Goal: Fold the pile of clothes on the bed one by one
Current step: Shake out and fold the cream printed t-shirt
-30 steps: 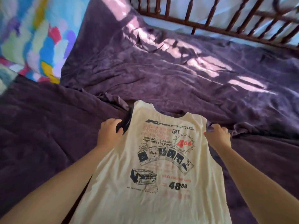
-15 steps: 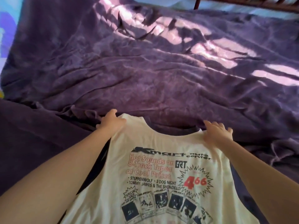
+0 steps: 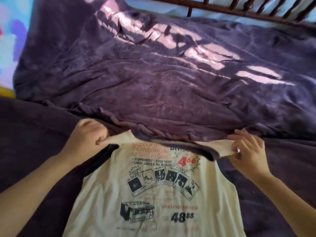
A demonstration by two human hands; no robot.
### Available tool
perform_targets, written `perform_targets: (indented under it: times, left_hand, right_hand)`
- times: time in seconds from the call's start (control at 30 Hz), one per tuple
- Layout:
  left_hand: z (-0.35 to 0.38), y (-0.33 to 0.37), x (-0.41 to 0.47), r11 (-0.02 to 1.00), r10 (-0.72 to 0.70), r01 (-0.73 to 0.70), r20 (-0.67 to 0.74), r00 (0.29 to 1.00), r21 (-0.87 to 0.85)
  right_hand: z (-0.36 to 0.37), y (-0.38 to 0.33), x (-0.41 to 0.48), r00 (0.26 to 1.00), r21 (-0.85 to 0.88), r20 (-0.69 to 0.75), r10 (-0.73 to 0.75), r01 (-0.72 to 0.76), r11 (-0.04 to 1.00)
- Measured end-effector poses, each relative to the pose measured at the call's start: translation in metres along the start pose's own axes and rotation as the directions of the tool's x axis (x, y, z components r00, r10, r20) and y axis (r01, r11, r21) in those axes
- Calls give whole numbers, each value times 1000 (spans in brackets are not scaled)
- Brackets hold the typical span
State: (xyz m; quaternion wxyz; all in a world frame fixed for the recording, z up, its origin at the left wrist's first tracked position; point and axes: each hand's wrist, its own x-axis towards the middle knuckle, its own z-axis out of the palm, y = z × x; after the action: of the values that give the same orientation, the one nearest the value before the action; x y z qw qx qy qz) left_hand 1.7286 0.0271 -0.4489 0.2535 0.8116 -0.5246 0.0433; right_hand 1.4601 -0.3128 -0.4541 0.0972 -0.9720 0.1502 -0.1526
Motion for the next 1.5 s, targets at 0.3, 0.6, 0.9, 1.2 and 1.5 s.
perform_targets:
  times: [0.3, 0.6, 0.9, 1.2, 1.5]
  left_hand:
    - [21, 57, -120, 928, 58, -302, 717, 695, 217]
    - [56, 44, -46, 899, -343, 85, 571, 746, 430]
    - [53, -5, -36, 892, -348, -47, 750, 562, 449]
    - [42, -13, -34, 841, -484, 186, 552, 680, 508]
    - [58, 7, -48, 762, -592, 153, 579, 561, 630]
  right_hand:
    - [22, -39, -128, 679, -222, 733, -44, 300, 928]
    - [57, -53, -49, 782, -308, 602, 162, 40, 951]
    - [60, 7, -40, 614, -333, 682, 397, -222, 916]
    - [52, 4, -37, 773, -267, 521, 361, -254, 930]
    - [72, -36, -52, 706, -480, 544, 454, -182, 858]
